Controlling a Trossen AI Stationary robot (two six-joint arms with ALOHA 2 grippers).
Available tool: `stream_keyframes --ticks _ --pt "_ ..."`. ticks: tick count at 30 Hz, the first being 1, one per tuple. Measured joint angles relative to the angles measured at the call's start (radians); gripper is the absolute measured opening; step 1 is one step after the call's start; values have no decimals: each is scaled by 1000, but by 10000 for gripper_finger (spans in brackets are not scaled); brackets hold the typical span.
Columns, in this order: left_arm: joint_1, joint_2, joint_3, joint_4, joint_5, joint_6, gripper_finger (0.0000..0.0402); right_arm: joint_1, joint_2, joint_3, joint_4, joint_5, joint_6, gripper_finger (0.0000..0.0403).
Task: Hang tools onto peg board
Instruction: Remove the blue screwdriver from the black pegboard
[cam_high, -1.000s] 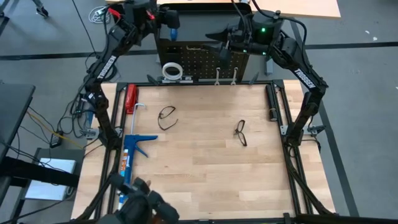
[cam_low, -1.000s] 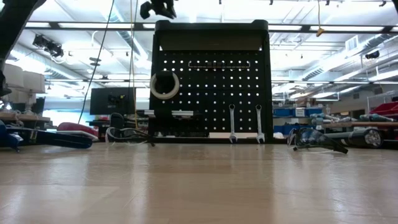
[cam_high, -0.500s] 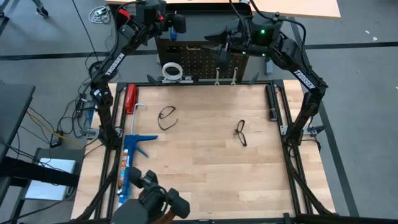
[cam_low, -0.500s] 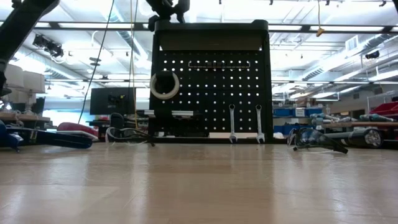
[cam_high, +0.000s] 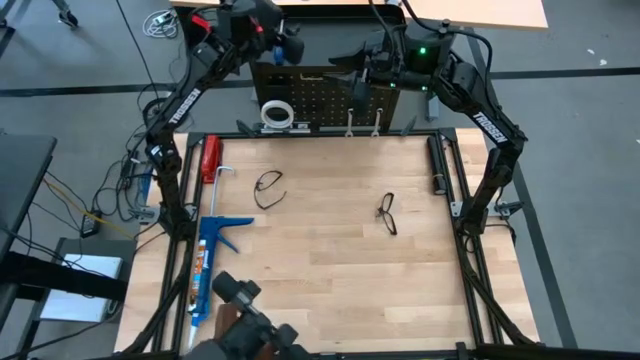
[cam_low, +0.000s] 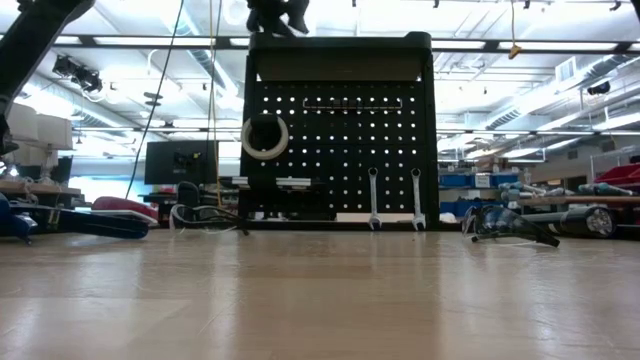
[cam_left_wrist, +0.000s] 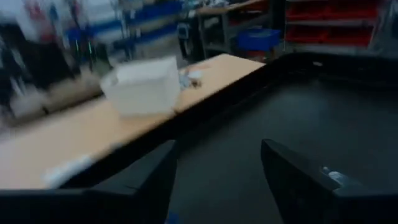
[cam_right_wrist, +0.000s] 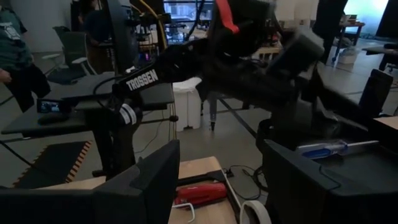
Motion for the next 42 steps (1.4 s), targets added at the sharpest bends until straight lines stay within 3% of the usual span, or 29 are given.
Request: stream_keyframes --ticks 3,6,15,19,29,42 --pt "-18 -2 0 39 -80 152 241 0 0 0 -6 0 0 230" --pt "-34 0 -3 33 -154 161 241 0 0 0 -8 0 0 230" --pt "-43 0 -2 -32 -251 -254 237 -1 0 0 -9 0 -2 230" --pt "-43 0 -2 -78 -287 -303 234 -4 0 0 -6 0 -4 230" --pt "-41 1 -2 -192 -275 -399 231 -4 0 0 28 0 -4 230" --pt "-38 2 4 -269 -182 -433 194 7 0 0 29 -1 5 231"
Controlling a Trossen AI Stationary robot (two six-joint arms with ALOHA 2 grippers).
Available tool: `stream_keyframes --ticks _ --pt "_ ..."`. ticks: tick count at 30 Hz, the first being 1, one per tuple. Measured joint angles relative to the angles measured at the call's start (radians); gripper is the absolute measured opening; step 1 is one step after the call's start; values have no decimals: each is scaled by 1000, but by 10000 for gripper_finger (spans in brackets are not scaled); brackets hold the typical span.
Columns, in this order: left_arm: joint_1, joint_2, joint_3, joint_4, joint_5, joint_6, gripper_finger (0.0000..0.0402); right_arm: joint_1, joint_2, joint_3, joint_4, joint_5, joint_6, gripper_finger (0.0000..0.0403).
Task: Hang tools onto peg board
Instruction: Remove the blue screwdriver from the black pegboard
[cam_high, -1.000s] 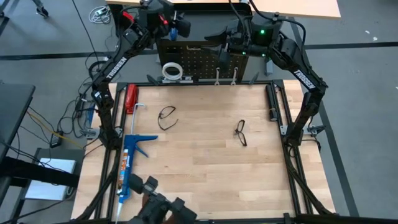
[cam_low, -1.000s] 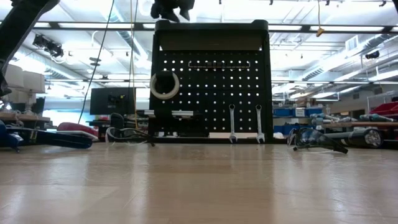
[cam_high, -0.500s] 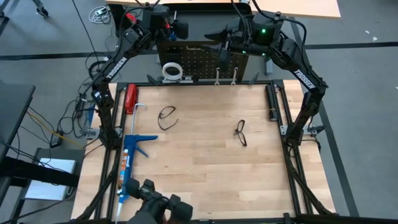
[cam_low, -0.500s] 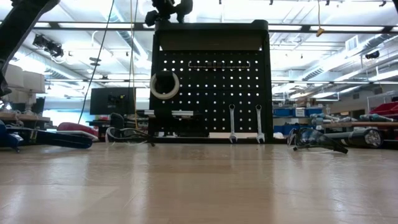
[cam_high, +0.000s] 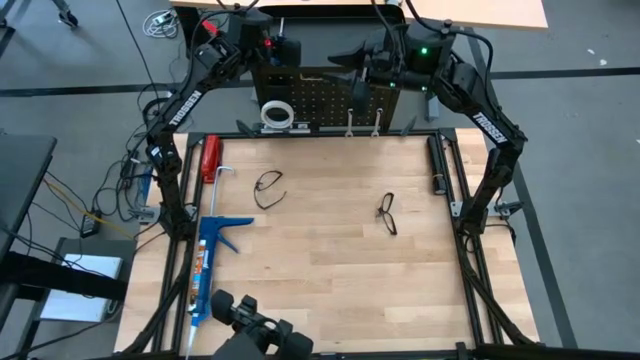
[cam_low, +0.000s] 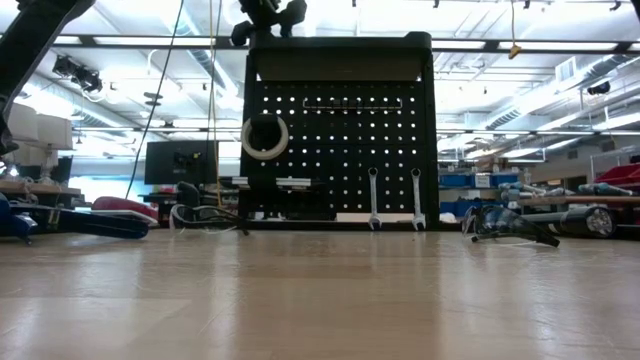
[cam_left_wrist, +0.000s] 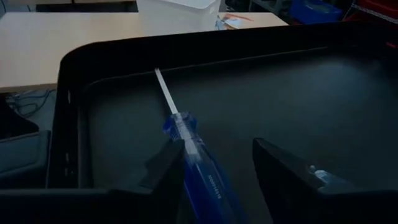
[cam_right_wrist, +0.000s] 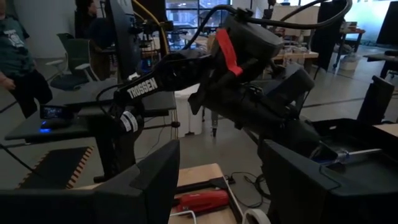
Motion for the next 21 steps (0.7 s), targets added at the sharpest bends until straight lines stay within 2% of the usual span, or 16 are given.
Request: stream_keyframes --ticks 4,7,17,21 --pt "0 1 0 -5 2 -5 190 5 0 0 0 0 0 231" --pt "0 1 -1 -6 5 -8 171 7 0 0 0 0 0 230" --pt "8 2 -3 -9 103 3 18 7 0 0 42 0 13 230" --pt "8 3 -3 -14 138 3 8 3 0 0 72 6 13 230"
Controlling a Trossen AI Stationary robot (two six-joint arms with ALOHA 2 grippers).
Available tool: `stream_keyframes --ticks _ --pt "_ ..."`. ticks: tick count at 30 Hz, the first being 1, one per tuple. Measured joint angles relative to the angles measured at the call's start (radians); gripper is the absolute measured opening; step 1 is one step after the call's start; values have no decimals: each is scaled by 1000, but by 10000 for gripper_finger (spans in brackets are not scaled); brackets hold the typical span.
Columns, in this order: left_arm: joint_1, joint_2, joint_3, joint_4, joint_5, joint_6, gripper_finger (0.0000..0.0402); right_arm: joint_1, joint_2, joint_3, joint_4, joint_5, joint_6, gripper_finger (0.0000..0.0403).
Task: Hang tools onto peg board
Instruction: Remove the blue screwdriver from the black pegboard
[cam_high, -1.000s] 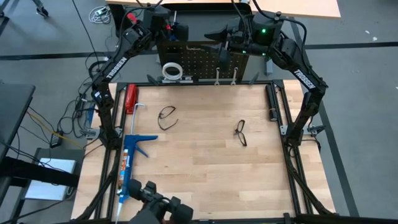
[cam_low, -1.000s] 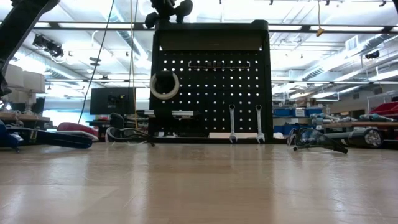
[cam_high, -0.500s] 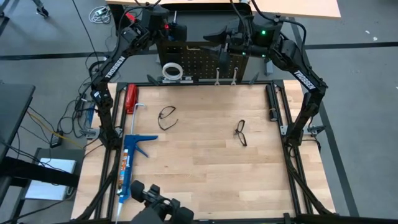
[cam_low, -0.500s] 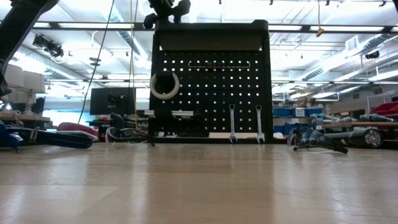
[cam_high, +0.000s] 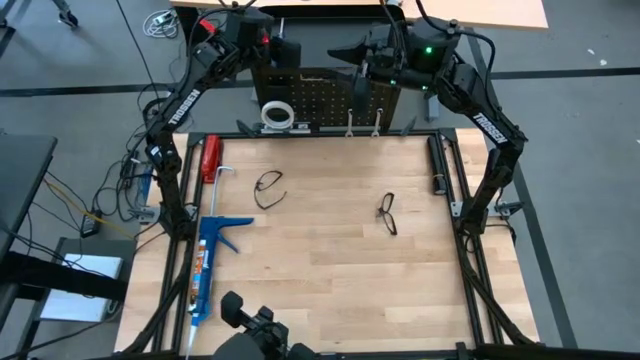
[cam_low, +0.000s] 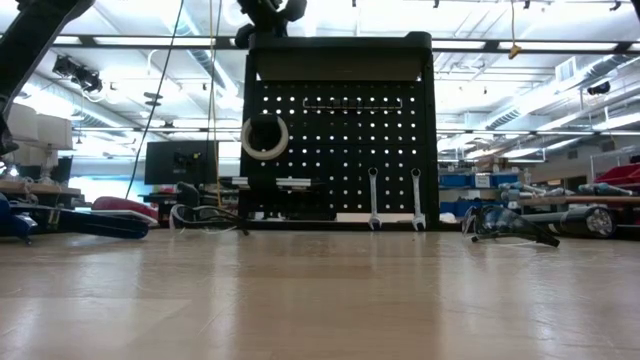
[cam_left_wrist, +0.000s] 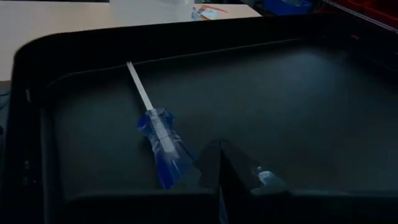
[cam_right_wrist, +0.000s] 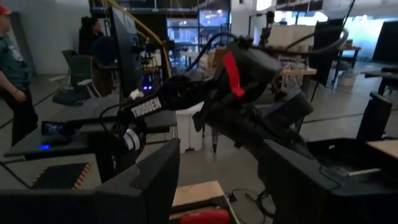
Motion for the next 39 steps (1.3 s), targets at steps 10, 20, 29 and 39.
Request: stream_keyframes --ticks 10,20,29,39 --pt "0 0 -2 -1 48 -32 2 0 0 0 76 4 -1 230" --pt "-5 -1 -6 74 -35 -37 18 3 0 0 77 -26 8 230" --pt "-17 -4 -6 175 -59 95 65 3 0 0 76 -27 9 230" --pt "-25 -18 -4 192 -120 187 54 3 1 0 76 -23 17 230"
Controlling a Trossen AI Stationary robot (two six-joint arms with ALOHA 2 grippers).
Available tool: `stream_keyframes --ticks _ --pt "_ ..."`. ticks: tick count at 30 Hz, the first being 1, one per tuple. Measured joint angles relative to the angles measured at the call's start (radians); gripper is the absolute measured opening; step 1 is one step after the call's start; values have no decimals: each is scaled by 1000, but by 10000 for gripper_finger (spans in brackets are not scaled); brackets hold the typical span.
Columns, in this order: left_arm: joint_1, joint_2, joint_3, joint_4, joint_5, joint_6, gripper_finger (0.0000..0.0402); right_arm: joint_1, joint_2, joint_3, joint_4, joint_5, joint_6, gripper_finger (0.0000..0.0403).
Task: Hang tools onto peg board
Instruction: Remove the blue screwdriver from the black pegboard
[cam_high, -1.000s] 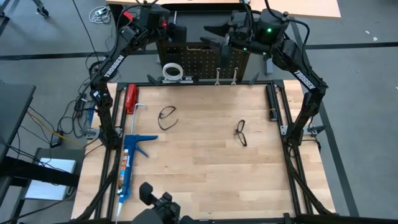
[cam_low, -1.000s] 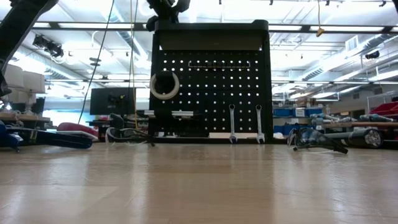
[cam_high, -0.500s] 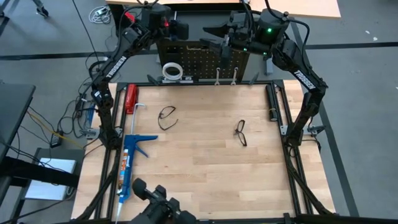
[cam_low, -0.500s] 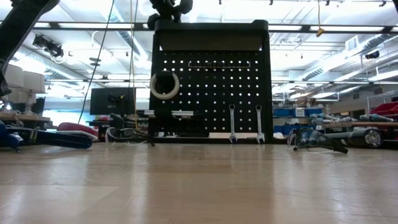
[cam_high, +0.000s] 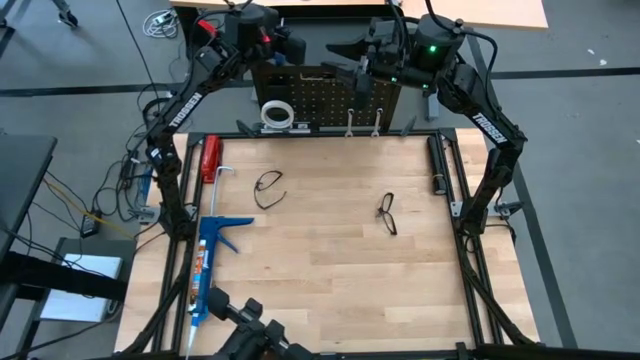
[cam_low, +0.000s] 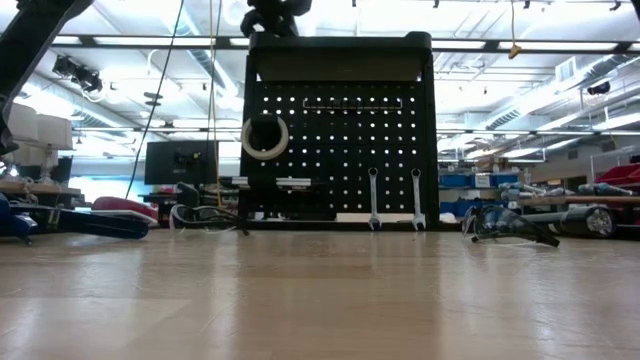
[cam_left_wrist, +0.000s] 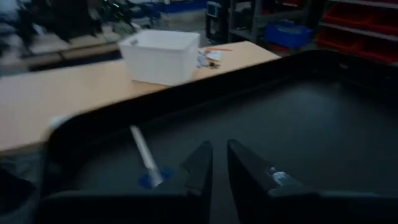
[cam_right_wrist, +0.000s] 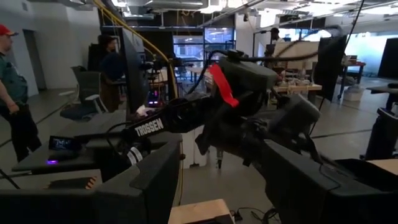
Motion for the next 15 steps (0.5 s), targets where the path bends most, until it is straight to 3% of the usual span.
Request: stream_keyframes --ticks 6,15 --pt "-12 -6 2 31 -101 117 44 -5 0 0 -30 1 26 230" --pt "-22 -9 2 171 -328 737 39 -6 1 0 -222 3 17 230"
